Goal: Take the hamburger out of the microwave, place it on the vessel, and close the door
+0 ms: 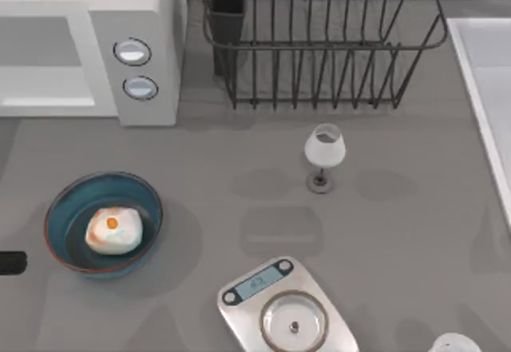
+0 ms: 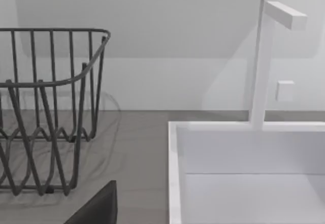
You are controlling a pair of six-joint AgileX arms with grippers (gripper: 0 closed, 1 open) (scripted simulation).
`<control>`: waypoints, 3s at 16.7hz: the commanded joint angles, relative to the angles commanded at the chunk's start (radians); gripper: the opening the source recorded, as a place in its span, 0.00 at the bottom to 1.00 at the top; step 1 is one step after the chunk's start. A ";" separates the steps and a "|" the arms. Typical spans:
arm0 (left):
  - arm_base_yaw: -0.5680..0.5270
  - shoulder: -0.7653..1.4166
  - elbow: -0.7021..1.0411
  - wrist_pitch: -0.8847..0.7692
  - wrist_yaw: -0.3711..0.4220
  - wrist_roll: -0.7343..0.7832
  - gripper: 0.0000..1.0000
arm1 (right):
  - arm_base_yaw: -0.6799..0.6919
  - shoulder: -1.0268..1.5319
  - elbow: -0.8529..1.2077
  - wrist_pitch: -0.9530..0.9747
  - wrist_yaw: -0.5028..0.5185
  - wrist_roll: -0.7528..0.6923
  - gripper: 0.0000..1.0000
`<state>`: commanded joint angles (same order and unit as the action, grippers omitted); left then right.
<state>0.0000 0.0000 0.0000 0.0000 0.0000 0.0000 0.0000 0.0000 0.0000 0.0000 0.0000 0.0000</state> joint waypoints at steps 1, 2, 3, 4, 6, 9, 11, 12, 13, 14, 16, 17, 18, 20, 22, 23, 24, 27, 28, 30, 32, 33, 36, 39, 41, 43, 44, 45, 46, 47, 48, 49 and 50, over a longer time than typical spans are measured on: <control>0.000 0.000 0.000 0.000 0.000 0.000 0.00 | 0.000 0.000 0.000 0.000 0.000 0.000 1.00; 0.003 0.000 0.000 0.000 0.003 0.000 0.00 | 0.000 0.000 0.000 0.000 0.000 0.000 1.00; 0.016 0.001 0.001 0.000 0.016 0.000 0.00 | 0.000 0.000 0.000 0.000 0.000 0.000 1.00; 0.040 0.003 0.003 0.001 0.040 0.000 0.00 | 0.000 0.000 0.000 0.000 0.000 0.000 1.00; 0.120 0.007 0.006 0.001 0.120 0.000 0.00 | 0.000 0.000 0.000 0.000 0.000 0.000 1.00; 0.264 0.015 0.013 0.002 0.264 0.000 0.00 | 0.000 0.000 0.000 0.000 0.000 0.000 1.00; 0.333 0.018 0.016 0.003 0.333 0.000 0.00 | 0.000 0.000 0.000 0.000 0.000 0.000 1.00; 0.357 0.020 0.017 0.003 0.357 0.000 0.00 | 0.000 0.000 0.000 0.000 0.000 0.000 1.00; 0.371 0.020 0.018 0.003 0.371 0.000 0.00 | 0.000 0.000 0.000 0.000 0.000 0.000 1.00; 0.375 0.021 0.018 0.003 0.375 0.000 0.00 | 0.000 0.000 0.000 0.000 0.000 0.000 1.00; 0.375 0.021 0.018 0.003 0.375 0.000 0.00 | 0.000 0.000 0.000 0.000 0.000 0.000 1.00; 0.372 0.018 0.015 0.003 0.372 0.001 0.00 | 0.000 0.000 0.000 0.000 0.000 0.000 1.00; 0.368 0.018 0.016 0.002 0.368 0.001 0.00 | 0.000 0.000 0.000 0.000 0.000 0.000 1.00; 0.330 0.022 0.026 -0.003 0.331 0.001 0.00 | 0.000 0.000 0.000 0.000 0.000 0.000 1.00; 0.255 0.029 0.041 -0.013 0.255 0.001 0.00 | 0.000 0.000 0.000 0.000 0.000 0.000 1.00; 0.216 0.032 0.049 -0.017 0.216 0.001 0.00 | 0.000 0.000 0.000 0.000 0.000 0.000 1.00; 0.187 0.035 0.056 -0.022 0.188 0.001 0.00 | 0.000 0.000 0.000 0.000 0.000 0.000 1.00; 0.162 0.038 0.064 -0.026 0.162 0.001 0.00 | 0.000 0.000 0.000 0.000 0.000 0.000 1.00; 0.162 0.038 0.064 -0.026 0.162 0.001 0.00 | 0.000 0.000 0.000 0.000 0.000 0.000 1.00; 0.162 0.037 0.062 -0.024 0.162 0.001 0.00 | 0.000 0.000 0.000 0.000 0.000 0.000 1.00; 0.128 0.064 0.072 -0.007 0.128 0.001 0.00 | 0.000 0.000 0.000 0.000 0.000 0.000 1.00; 0.100 0.082 0.078 0.005 0.101 0.002 0.00 | 0.000 0.000 0.000 0.000 0.000 0.000 1.00; -0.014 0.136 0.091 0.046 -0.014 0.002 0.00 | 0.000 0.000 0.000 0.000 0.000 0.000 1.00; -0.062 0.158 0.093 0.066 -0.062 0.003 0.00 | 0.000 0.000 0.000 0.000 0.000 0.000 1.00; -0.062 0.158 0.093 0.066 -0.062 0.003 0.00 | 0.000 0.000 0.000 0.000 0.000 0.000 1.00; -0.058 0.155 0.090 0.064 -0.058 0.003 0.00 | 0.000 0.000 0.000 0.000 0.000 0.000 1.00; -0.049 0.165 0.100 0.057 -0.052 0.010 0.00 | 0.000 0.000 0.000 0.000 0.000 0.000 1.00; -0.031 0.187 0.121 0.044 -0.041 0.026 0.00 | 0.000 0.000 0.000 0.000 0.000 0.000 1.00; -0.006 0.219 0.151 0.025 -0.024 0.047 0.00 | 0.000 0.000 0.000 0.000 0.000 0.000 1.00; 0.027 0.262 0.190 0.000 -0.002 0.075 0.00 | 0.000 0.000 0.000 0.000 0.000 0.000 1.00; 0.066 0.315 0.236 -0.029 0.023 0.108 0.00 | 0.000 0.000 0.000 0.000 0.000 0.000 1.00; 0.111 0.378 0.290 -0.062 0.053 0.145 0.00 | 0.000 0.000 0.000 0.000 0.000 0.000 1.00; 0.161 0.448 0.349 -0.099 0.085 0.187 0.00 | 0.000 0.000 0.000 0.000 0.000 0.000 1.00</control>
<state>0.1607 0.4485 0.3488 -0.0989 0.0852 0.1869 0.0000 0.0000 0.0000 0.0000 0.0000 0.0000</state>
